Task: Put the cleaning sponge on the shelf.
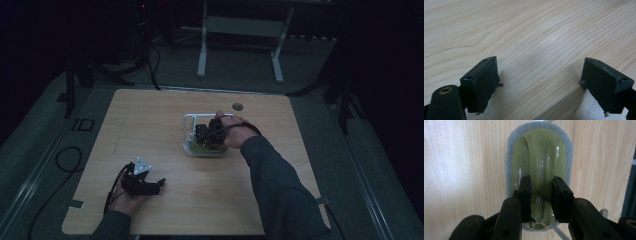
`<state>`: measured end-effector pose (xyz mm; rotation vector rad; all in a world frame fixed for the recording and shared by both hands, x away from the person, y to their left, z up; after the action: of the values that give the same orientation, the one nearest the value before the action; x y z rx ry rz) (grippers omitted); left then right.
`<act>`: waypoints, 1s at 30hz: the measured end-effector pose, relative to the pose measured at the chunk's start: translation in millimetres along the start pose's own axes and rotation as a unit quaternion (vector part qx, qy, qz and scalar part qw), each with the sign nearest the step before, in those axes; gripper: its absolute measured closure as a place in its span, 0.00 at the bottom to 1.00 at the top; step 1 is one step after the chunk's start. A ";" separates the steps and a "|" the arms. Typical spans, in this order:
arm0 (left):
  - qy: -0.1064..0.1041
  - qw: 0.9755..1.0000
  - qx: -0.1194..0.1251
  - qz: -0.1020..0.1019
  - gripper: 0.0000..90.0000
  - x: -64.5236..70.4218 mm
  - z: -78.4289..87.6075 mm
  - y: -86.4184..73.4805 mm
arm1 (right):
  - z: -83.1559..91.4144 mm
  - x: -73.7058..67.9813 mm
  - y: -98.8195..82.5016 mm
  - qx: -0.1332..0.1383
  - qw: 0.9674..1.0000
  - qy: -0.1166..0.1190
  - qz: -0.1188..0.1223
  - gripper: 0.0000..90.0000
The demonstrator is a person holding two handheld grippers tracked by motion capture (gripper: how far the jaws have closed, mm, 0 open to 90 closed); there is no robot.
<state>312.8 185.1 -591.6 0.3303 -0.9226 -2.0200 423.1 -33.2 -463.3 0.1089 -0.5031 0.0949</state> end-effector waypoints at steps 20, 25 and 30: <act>0.000 1.000 0.000 0.000 0.16 0.0 -0.1 0.1 | -22.8 -5.5 8.0 -0.019 0.999 -0.028 0.016 0.80; 0.000 1.000 0.000 0.000 0.16 0.0 -0.1 0.1 | -28.8 -4.5 6.3 -0.024 0.999 -0.033 0.016 0.80; 0.000 1.000 0.000 0.000 0.16 0.1 -0.1 0.0 | -33.4 -4.2 5.2 -0.025 0.999 -0.036 0.011 0.80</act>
<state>312.8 184.9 -591.7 0.3298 -0.9239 -2.0191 434.6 -24.1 -494.0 0.0589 -0.5788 0.1005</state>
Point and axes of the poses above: each handheld gripper's, and its own axes: z roughly backward along the jaws, y roughly out of its top, x roughly to its right, the point moved 4 cm from there along -z, roughly forward along the jaws, and after that the axes turned 8 degrees about -y, right-handed, at the moved point
